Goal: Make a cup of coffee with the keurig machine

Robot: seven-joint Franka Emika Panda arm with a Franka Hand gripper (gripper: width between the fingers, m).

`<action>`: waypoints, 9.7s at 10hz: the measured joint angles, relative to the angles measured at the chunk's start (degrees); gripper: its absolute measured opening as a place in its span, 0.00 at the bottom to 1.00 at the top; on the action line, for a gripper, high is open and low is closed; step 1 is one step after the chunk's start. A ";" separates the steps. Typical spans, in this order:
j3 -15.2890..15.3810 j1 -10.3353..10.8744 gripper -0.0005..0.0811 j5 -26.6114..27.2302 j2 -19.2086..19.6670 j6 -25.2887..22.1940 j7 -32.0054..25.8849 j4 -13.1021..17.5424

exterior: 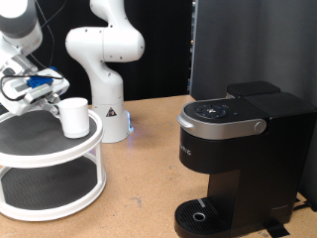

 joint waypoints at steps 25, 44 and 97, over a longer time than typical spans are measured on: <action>20.61 9.72 0.09 23.66 -3.01 10.51 13.83 -0.22; 29.03 14.77 0.09 33.38 7.76 22.92 9.33 1.15; 47.61 17.49 0.92 77.42 35.86 29.15 -17.69 14.12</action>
